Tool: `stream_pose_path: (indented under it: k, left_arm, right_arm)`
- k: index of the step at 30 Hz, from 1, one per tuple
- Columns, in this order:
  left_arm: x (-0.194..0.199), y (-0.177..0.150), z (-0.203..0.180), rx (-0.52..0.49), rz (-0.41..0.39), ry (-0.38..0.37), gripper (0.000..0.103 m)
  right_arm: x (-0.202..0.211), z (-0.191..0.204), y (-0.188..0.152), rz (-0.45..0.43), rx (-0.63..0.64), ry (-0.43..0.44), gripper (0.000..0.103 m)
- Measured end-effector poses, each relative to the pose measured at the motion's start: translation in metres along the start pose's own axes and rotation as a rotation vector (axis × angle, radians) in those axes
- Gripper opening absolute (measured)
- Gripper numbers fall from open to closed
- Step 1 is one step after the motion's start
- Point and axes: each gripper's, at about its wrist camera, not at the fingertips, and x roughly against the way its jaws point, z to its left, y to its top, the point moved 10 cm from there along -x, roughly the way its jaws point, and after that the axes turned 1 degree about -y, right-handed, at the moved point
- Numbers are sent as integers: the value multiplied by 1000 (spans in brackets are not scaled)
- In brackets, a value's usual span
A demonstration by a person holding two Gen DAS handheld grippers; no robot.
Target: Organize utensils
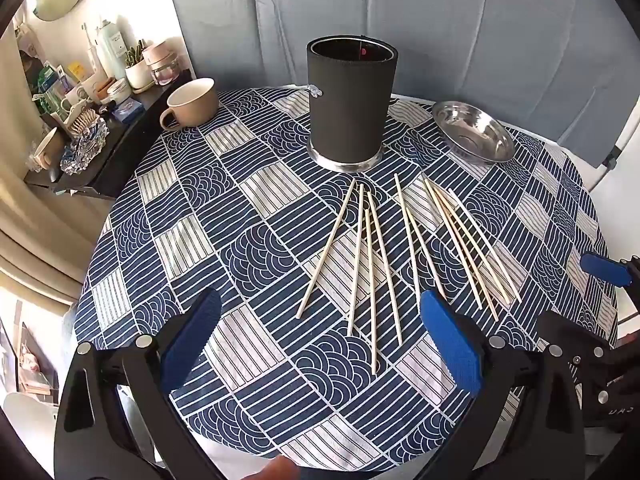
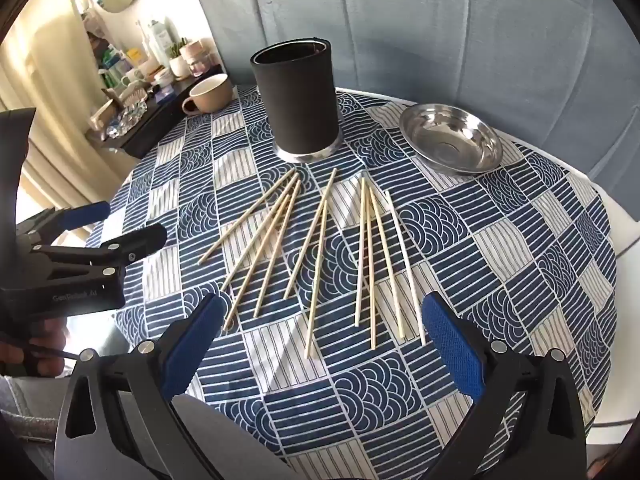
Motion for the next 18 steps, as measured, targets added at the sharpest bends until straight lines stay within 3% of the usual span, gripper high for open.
stream_pose_path:
  k: [18]
  left_arm:
    - [-3, -5, 2, 1, 4, -2, 97]
  right_arm:
    - [0, 0, 0, 4, 7, -22, 95]
